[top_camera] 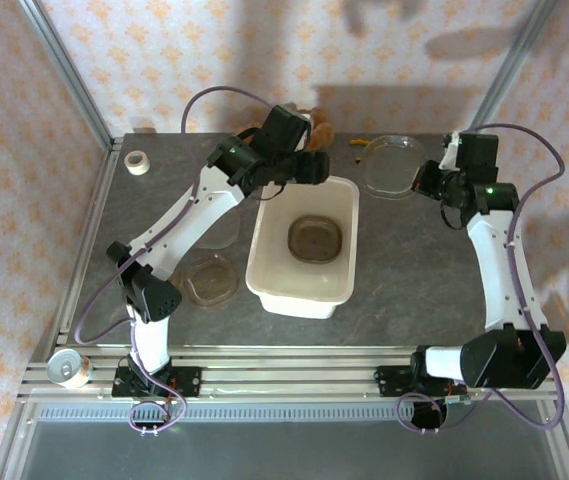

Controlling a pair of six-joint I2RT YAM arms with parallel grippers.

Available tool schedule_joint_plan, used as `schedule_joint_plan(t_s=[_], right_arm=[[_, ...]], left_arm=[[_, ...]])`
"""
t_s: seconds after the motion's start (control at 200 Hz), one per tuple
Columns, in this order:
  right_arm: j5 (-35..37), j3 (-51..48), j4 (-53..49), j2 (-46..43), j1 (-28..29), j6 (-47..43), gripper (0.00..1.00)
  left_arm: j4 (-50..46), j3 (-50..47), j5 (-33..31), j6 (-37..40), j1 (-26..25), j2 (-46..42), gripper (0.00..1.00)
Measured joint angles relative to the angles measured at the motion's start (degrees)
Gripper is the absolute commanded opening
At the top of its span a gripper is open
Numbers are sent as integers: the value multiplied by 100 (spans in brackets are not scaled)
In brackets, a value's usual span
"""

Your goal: Place the plates into the plastic bin on the countertop

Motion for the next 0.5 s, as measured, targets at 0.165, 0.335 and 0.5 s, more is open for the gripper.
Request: schedule_joint_plan(t_s=[0.165, 0.335, 0.5], right_arm=[[-94, -7, -114, -282, 621, 7, 0], [-101, -63, -118, -426, 824, 52, 0], [-103, -173, -114, -442, 835, 116, 0]], left_arm=[[129, 739, 426, 15, -138, 588, 65], [28, 866, 551, 37, -247, 879, 58], [72, 599, 546, -17, -245, 850, 45]])
